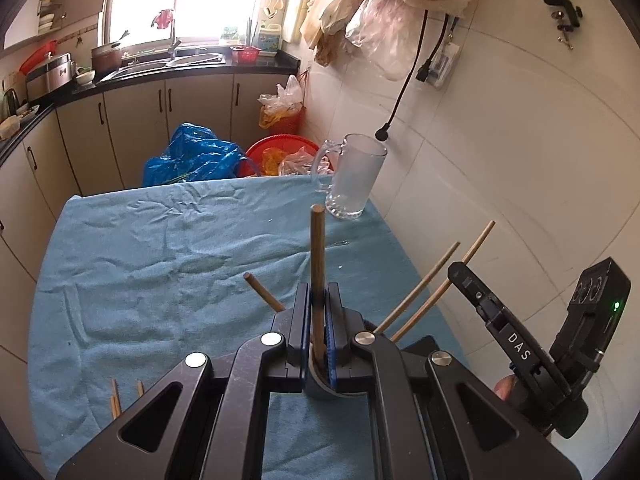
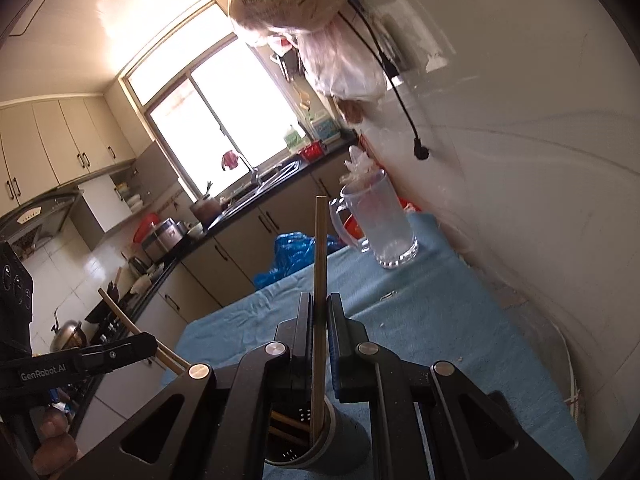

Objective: Organize utensils
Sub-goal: 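Insert the left chopstick into the black holder and open while the right gripper releases its chopstick, then move both open grippers back over the remaining chopsticks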

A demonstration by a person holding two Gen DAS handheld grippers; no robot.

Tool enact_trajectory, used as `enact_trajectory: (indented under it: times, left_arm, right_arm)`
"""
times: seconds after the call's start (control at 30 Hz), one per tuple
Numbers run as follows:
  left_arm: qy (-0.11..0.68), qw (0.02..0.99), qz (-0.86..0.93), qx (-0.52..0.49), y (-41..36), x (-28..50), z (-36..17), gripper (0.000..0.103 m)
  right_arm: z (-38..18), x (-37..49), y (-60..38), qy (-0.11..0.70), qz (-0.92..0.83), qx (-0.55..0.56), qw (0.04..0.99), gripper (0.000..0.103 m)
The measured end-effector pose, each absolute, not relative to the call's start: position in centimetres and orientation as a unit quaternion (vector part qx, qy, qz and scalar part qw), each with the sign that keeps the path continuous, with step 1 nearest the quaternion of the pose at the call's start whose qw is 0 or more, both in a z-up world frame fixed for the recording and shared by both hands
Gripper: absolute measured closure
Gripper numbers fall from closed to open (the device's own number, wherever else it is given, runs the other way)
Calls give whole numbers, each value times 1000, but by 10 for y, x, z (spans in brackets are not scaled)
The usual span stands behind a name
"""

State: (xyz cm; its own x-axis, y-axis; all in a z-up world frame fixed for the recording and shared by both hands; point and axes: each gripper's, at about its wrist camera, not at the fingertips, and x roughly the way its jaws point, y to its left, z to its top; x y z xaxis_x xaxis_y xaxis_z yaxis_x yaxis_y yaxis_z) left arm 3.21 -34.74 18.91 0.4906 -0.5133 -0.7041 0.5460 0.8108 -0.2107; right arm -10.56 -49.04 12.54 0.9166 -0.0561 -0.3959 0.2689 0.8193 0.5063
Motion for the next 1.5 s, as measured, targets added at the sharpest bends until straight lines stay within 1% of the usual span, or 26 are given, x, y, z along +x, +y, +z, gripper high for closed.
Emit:
enact_trajectory:
  times: [0.1, 0.13, 0.17, 0.2, 0.23, 0.27, 0.33, 0.53, 0.6, 0.63, 0.67, 0.83, 0.93, 1.1, 1.27, 1.4, 1.5]
  left_arm:
    - [395, 869, -299, 19, -347, 34, 188, 96]
    - [393, 870, -298, 21, -348, 33, 189, 96]
    - [393, 870, -297, 22, -347, 34, 189, 95]
    - [394, 870, -295, 21, -347, 34, 189, 93]
    - [395, 870, -294, 20, -346, 33, 189, 85]
    - [394, 871, -292, 20, -345, 32, 190, 74]
    - [384, 878, -286, 17, -341, 28, 194, 67]
    - [374, 878, -298, 9, -329, 4, 211, 66]
    - [359, 883, -303, 9, -318, -14, 220, 66]
    - [355, 884, -305, 8, -313, -21, 223, 65]
    - [351, 885, -306, 6, -306, -30, 225, 64]
    - [337, 896, -290, -3, -246, -71, 223, 59]
    - [348, 898, -269, -25, -197, -82, 207, 58]
    - [392, 889, -228, -69, -114, -71, 161, 58]
    - [438, 874, -185, -102, -50, -36, 107, 58]
    - [470, 846, -219, -122, -38, 0, 85, 58]
    - [488, 830, -250, -101, -48, 17, 79, 58]
  right_arm:
    - [124, -100, -489, 191, -87, 283, 936, 94]
    - [124, -97, -489, 196, -85, 280, 936, 91]
    - [124, -94, -490, 198, -82, 279, 936, 86]
    - [124, -93, -491, 199, -82, 279, 936, 83]
    - [124, -93, -491, 199, -82, 278, 936, 78]
    - [125, -93, -492, 199, -78, 279, 936, 74]
    - [125, -98, -495, 198, -76, 282, 936, 73]
    - [132, -138, -499, 177, -89, 300, 933, 73]
    - [134, -156, -497, 171, -98, 297, 934, 68]
    - [134, -168, -494, 166, -106, 295, 935, 64]
    - [135, -177, -491, 165, -111, 294, 935, 63]
    - [137, -202, -464, 175, -109, 285, 936, 63]
    - [143, -201, -436, 187, -92, 262, 942, 63]
    - [145, -178, -371, 220, -47, 210, 952, 63]
    - [117, -137, -307, 293, -14, 158, 943, 63]
    - [89, -115, -282, 348, -26, 154, 924, 63]
    - [79, -113, -280, 367, -58, 159, 915, 63]
